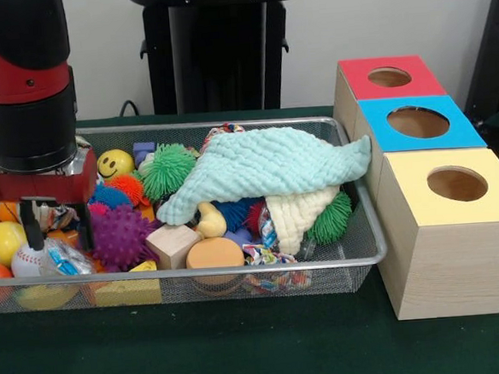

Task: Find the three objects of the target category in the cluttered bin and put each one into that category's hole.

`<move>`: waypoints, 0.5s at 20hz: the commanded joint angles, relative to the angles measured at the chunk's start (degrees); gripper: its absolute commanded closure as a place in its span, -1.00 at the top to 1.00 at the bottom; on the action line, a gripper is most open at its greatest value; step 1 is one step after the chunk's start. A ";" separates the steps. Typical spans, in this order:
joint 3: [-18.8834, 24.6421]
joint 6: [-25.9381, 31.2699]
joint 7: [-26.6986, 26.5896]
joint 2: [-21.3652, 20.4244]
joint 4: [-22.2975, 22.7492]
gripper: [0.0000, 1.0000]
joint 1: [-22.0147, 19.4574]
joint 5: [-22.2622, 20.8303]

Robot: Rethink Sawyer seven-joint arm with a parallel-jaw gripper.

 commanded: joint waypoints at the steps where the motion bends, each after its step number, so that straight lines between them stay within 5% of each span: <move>1: 3.86 -0.96 -6.66 -1.68 4.52 1.00 -3.47 0.49; 10: 4.11 -0.55 -6.36 -1.50 4.22 1.00 -3.50 -0.01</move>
